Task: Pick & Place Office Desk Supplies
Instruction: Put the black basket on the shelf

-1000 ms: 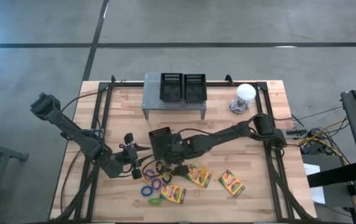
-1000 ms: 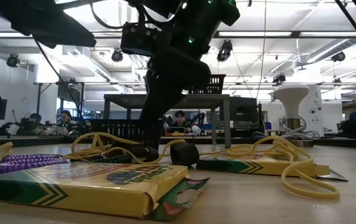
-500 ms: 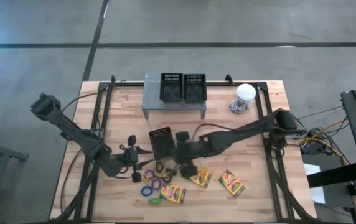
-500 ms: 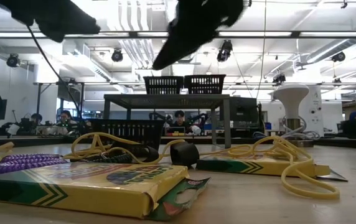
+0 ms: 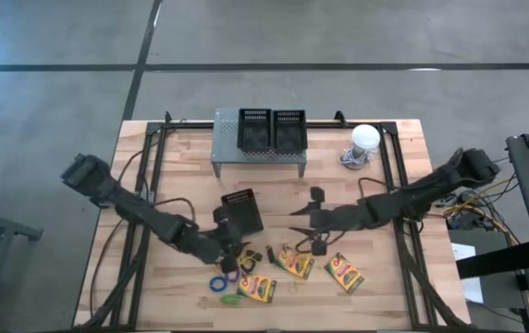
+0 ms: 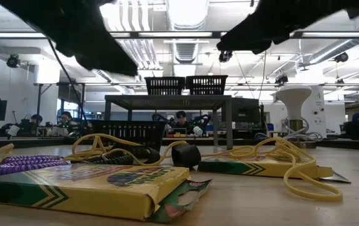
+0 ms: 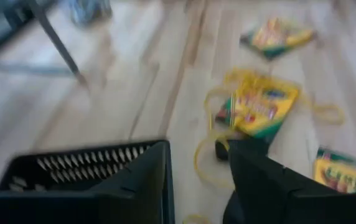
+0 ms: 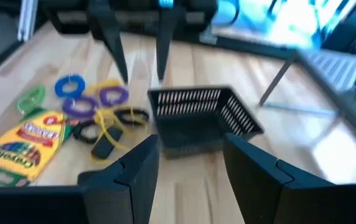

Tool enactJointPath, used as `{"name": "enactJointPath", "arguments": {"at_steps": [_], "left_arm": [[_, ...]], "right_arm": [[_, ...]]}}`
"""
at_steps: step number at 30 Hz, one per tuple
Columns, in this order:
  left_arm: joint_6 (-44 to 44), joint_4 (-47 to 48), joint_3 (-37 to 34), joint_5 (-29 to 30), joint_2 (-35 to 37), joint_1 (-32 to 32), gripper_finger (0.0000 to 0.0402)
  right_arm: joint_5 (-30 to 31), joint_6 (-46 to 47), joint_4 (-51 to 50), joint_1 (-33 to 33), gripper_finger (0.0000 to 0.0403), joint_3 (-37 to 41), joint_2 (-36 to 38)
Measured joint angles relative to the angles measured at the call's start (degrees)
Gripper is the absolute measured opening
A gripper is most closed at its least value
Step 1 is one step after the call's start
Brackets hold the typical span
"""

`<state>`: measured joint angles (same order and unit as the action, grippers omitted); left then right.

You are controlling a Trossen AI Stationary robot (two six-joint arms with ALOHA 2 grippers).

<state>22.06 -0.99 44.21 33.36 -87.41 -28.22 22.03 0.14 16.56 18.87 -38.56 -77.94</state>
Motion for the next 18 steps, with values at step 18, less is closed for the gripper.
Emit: {"name": "enactJointPath", "arguments": {"at_steps": [18], "left_arm": [[5.0,5.7,2.3,-7.1,-9.6,5.5,0.015]], "right_arm": [[0.1,-1.8,9.9,0.0,0.0171,6.3,5.2]]}}
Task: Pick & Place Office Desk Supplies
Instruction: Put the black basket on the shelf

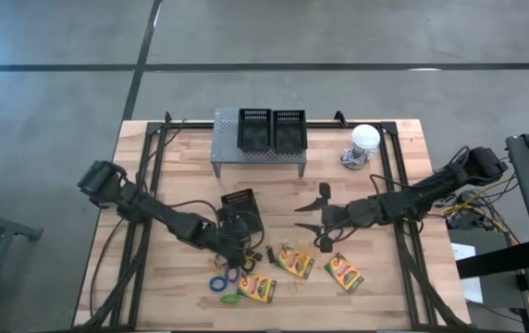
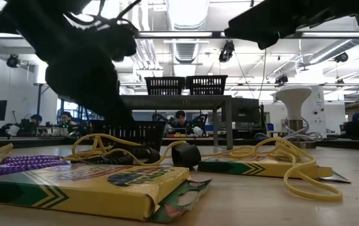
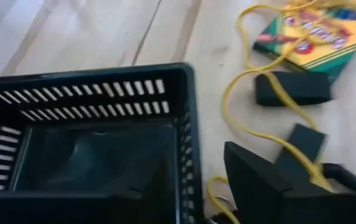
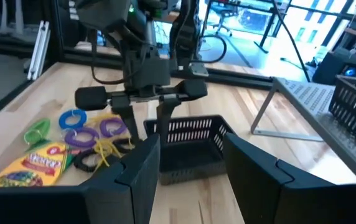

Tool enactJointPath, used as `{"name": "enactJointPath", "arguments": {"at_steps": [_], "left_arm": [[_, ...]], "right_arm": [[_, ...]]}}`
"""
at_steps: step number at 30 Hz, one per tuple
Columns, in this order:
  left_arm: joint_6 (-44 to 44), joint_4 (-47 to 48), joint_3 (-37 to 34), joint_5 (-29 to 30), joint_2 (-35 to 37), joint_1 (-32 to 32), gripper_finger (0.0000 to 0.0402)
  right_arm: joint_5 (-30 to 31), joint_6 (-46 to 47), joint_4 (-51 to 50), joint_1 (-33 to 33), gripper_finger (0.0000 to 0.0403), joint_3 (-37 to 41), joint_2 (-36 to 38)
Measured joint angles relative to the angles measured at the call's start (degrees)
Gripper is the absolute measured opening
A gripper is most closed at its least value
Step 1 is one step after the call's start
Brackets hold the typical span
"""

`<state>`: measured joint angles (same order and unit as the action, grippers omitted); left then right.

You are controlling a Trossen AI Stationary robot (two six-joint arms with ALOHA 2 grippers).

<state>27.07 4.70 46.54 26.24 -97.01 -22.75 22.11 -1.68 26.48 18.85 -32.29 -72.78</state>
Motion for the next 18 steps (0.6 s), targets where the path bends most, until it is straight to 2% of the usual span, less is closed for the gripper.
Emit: {"name": "enactJointPath", "arguments": {"at_steps": [5,10,13,18], "left_arm": [[-0.3,-0.2,0.0,0.3,-0.3,0.0,0.0097],[-3.1,0.1,0.0,-0.3,0.2,0.0,0.0019],[-3.2,3.6,0.7,-1.5,2.5,-0.3,0.0013],[-2.8,18.7,5.1,-1.5,10.1,-3.0,0.001]], "right_arm": [[0.0,-0.3,-0.1,-0.1,0.0171,0.1,-0.6],[0.0,-0.3,0.0,-0.1,0.0171,0.1,-0.6],[0.0,-0.4,0.0,-0.1,0.0171,0.1,-0.6],[0.0,-0.4,-0.1,-0.1,0.0171,0.1,-0.6]]}}
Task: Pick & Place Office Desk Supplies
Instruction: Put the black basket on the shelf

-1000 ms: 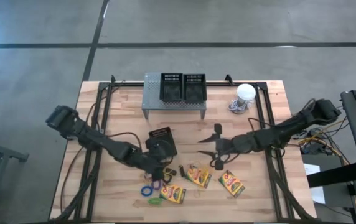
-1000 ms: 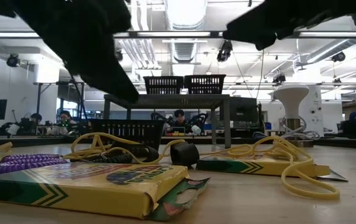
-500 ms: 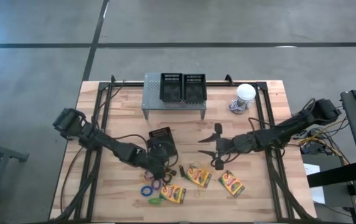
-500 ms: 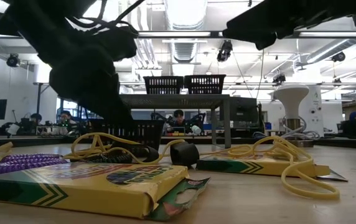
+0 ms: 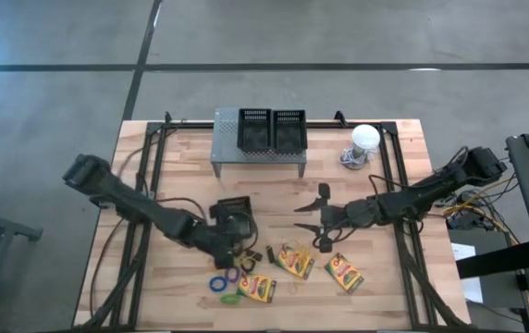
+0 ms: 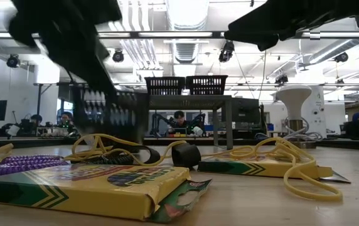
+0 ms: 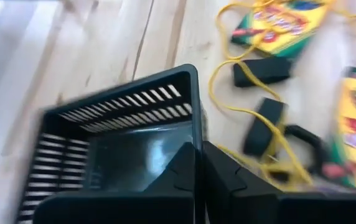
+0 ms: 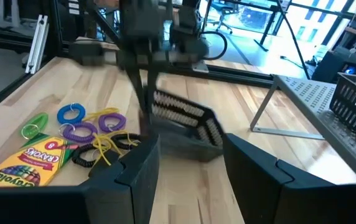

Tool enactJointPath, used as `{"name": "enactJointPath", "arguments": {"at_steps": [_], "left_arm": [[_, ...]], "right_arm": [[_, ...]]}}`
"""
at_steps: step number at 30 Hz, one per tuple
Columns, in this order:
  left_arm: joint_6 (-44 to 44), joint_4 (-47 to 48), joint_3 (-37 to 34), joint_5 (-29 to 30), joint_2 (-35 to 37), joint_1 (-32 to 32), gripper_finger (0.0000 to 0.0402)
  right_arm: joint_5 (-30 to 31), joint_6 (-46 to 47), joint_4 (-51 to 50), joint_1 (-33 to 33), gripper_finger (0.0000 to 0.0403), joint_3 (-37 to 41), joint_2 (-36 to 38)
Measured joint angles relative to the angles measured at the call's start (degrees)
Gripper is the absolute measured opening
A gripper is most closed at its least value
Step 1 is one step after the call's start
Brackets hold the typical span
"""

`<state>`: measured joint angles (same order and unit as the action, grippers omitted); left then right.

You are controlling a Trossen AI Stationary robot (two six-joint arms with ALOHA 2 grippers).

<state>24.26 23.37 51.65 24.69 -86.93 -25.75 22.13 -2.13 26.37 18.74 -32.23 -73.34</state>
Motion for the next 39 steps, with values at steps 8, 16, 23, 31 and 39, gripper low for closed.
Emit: {"name": "enactJointPath", "arguments": {"at_steps": [8,16,23,31,39], "left_arm": [[-6.0,18.6,5.1,6.4,14.1,-3.2,0.0011],[-31.3,21.9,5.4,8.5,23.3,14.2,0.0011],[-49.8,16.3,5.3,-5.7,22.2,39.2,0.0012],[-64.1,13.9,5.2,-14.8,18.9,48.4,0.0026],[-64.7,12.3,5.2,-14.2,16.1,48.3,0.0064]], "right_arm": [[0.0,0.0,0.3,0.0,0.0171,0.2,0.0],[0.0,-0.4,1.5,0.0,0.0171,0.1,0.1],[0.0,-0.9,1.5,0.0,0.0171,0.1,0.1],[0.0,-1.1,1.2,0.0,0.0171,0.1,0.1],[0.0,-1.0,1.3,0.0,0.0171,0.1,0.1]]}}
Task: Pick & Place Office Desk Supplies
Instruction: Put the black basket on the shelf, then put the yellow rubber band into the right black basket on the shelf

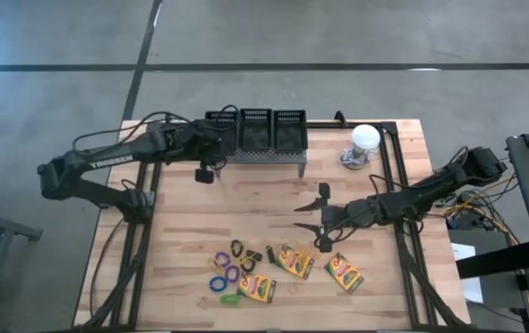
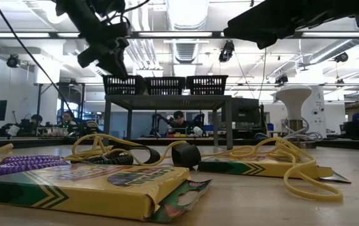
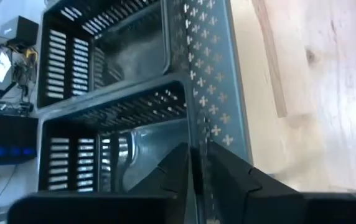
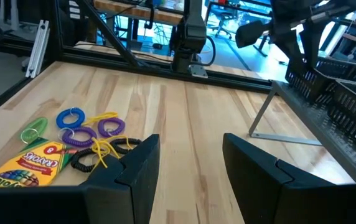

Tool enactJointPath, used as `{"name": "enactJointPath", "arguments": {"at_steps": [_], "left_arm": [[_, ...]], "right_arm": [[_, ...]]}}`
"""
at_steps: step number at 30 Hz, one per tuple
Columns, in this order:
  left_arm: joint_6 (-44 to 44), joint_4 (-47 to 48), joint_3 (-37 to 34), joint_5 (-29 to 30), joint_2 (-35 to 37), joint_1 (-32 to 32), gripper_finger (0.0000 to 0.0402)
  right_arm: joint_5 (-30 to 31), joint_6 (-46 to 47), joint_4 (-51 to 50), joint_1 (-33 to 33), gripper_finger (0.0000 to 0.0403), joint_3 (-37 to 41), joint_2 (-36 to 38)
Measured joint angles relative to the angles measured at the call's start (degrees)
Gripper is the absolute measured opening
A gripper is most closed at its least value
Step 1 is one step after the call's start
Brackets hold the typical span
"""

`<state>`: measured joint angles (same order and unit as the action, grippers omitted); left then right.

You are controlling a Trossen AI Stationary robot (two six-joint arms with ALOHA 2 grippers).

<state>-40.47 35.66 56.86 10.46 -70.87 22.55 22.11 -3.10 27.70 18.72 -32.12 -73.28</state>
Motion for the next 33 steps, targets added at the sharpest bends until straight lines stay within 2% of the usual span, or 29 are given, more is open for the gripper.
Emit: {"name": "enactJointPath", "arguments": {"at_steps": [13,18,21,24,29,31,33], "left_arm": [[2.4,-6.9,0.5,0.1,1.4,-0.5,0.0131],[11.1,-1.9,4.5,1.3,4.4,-3.0,0.0136],[19.5,3.6,7.0,4.1,6.6,-3.9,0.0132],[28.5,7.7,7.4,4.2,9.2,-5.0,0.0123],[35.4,2.9,-2.6,2.5,13.1,-13.8,0.0097],[38.3,-3.4,-8.1,2.9,13.9,-19.0,0.0085],[40.7,-13.2,-14.2,4.2,13.8,-25.2,0.0075]], "right_arm": [[0.0,0.1,0.0,0.0,0.0171,0.1,0.0],[0.0,-0.1,-0.1,0.0,0.0171,0.1,0.0],[0.0,0.0,-0.3,0.0,0.0171,0.1,0.0],[0.0,1.6,-1.7,0.0,0.0171,0.2,0.0],[-0.3,2.2,-9.5,-1.5,0.0171,0.0,-0.1],[-3.8,3.4,-11.6,-2.8,0.0173,-0.4,-0.1],[-10.2,4.4,-15.1,-3.6,0.0181,-0.9,-0.1]]}}
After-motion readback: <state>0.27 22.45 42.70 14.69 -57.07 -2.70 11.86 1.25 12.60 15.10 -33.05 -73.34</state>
